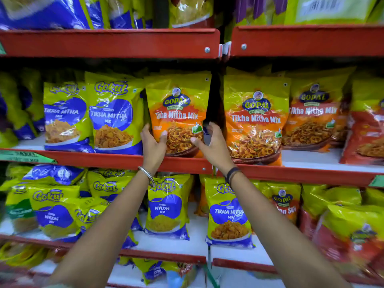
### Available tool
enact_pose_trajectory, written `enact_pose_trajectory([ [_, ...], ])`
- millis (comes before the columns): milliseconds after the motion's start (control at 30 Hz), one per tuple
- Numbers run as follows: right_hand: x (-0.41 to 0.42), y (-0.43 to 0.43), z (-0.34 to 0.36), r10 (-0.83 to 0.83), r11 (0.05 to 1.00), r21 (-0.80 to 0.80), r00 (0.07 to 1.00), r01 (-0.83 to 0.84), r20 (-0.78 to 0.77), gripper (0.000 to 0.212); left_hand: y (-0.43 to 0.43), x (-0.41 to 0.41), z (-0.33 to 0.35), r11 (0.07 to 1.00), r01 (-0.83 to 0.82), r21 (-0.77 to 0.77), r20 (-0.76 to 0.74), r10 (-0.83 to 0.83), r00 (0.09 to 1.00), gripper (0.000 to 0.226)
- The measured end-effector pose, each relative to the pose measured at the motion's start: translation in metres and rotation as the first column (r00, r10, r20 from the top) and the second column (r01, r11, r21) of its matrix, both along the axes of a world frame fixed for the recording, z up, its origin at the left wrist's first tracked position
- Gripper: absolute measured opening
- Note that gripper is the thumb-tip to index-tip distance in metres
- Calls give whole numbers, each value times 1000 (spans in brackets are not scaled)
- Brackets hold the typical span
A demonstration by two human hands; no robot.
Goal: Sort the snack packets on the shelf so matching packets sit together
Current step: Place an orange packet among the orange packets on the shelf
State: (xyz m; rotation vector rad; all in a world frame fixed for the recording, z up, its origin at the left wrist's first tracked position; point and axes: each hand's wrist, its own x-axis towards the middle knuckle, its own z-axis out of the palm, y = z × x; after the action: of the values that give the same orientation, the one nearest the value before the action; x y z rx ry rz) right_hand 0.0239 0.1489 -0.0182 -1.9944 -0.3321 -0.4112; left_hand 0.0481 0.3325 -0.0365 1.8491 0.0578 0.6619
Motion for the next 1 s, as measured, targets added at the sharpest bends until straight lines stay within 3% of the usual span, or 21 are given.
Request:
enact_pose_trajectory([
  [67, 14, -2, 1, -1, 996, -88, 990, -11, -141, 71, 5, 7, 0, 993, 118, -16, -91, -119, 989, 55],
  [167, 22, 36, 9, -18, 988, -155, 991, -3, -133, 73, 51, 8, 17, 975, 220, -43, -104, -223, 969, 41],
  [367, 11, 19, -16, -73, 997, 36, 997, 74, -25, 87, 41, -11, 7, 934, 339, -113, 44, -336, 941, 44],
  [500, -14, 7, -18, -81, 977, 202, 994, 65, 74, 57, 28, -31, 11, 910, 391, -140, 145, -372, 917, 51],
  [633, -48, -10, -8, -85, 940, 337, 994, 56, 71, 44, 7, -62, 22, 935, 330, -127, 206, -301, 931, 49],
  [833, -92, -42, -25, -91, 919, 384, 996, 86, -7, 47, -17, -102, 4, 933, 337, -129, 77, -329, 941, 28],
  [1000, -119, -57, -58, -113, 918, 367, 985, 153, -128, 59, -27, -126, -26, 929, 343, -136, -73, -355, 932, 37],
])
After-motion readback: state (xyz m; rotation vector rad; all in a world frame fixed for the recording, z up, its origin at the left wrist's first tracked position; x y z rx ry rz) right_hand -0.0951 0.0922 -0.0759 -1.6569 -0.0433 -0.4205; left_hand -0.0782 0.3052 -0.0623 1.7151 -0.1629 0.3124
